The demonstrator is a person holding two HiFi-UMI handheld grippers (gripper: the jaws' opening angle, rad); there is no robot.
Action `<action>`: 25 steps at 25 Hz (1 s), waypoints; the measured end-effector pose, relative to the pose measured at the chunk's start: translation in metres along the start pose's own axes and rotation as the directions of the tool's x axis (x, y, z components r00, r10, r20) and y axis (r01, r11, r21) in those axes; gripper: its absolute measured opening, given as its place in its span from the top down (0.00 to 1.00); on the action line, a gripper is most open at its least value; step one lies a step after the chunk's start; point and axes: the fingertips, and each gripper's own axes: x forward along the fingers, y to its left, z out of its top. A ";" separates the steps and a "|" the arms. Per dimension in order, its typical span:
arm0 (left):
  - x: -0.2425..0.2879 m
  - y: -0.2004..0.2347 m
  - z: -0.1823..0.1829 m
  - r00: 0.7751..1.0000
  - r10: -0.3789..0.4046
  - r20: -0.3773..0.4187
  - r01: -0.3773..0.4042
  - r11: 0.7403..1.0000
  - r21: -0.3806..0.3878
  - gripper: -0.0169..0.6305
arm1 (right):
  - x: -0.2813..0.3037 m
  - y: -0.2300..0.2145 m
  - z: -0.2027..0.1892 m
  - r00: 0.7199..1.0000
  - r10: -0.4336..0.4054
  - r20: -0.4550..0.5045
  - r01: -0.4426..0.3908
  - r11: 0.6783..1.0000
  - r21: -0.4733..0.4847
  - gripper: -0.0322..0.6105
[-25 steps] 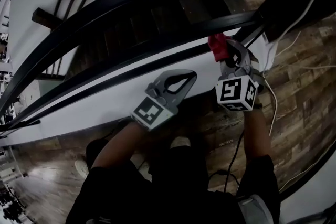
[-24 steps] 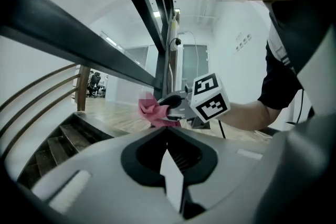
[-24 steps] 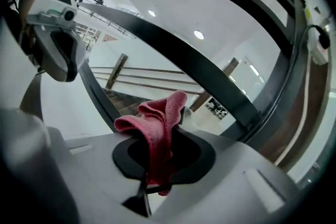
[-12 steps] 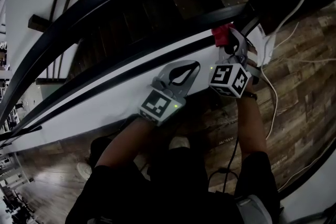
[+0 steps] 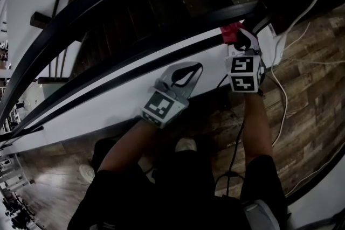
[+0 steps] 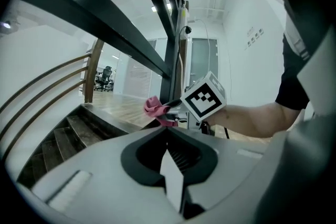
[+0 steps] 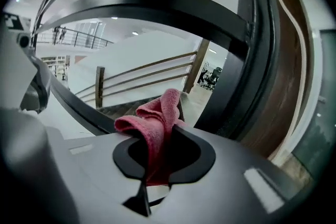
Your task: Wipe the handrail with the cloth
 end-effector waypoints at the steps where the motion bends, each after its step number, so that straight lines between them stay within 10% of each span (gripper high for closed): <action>1: -0.002 0.002 -0.001 1.000 0.003 0.001 -0.003 1.000 -0.001 0.98 | 0.000 0.002 0.001 1.000 0.018 0.003 -0.018 1.000 0.025 0.88; 25: -0.078 0.030 -0.018 0.993 0.116 0.001 -0.116 0.993 -0.010 0.98 | -0.006 0.095 0.016 0.969 0.247 -0.014 -0.246 0.968 0.056 0.88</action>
